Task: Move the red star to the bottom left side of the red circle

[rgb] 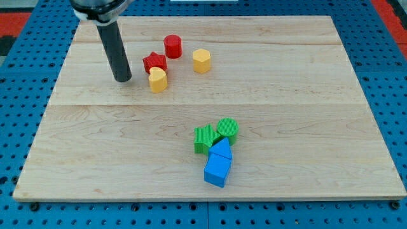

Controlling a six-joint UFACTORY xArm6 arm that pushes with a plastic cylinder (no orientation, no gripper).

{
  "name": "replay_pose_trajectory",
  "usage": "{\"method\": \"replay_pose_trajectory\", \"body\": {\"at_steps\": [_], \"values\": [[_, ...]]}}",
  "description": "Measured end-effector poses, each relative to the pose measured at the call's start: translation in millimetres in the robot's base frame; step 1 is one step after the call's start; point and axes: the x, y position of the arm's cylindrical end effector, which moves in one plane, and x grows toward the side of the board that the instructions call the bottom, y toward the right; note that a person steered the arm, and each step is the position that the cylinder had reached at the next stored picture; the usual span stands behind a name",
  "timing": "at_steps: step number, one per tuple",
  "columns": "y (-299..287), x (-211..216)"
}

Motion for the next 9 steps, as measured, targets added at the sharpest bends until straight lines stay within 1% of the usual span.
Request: {"method": "replay_pose_trajectory", "body": {"at_steps": [1,2,4,5,6,7,8,9], "values": [[4.2,-32.0],[24.1,-42.6],[24.4,-37.9],[43.4,-37.9],[43.7,-38.0],[21.1,-29.4],[-32.5,7.4],[4.3,83.9]]}}
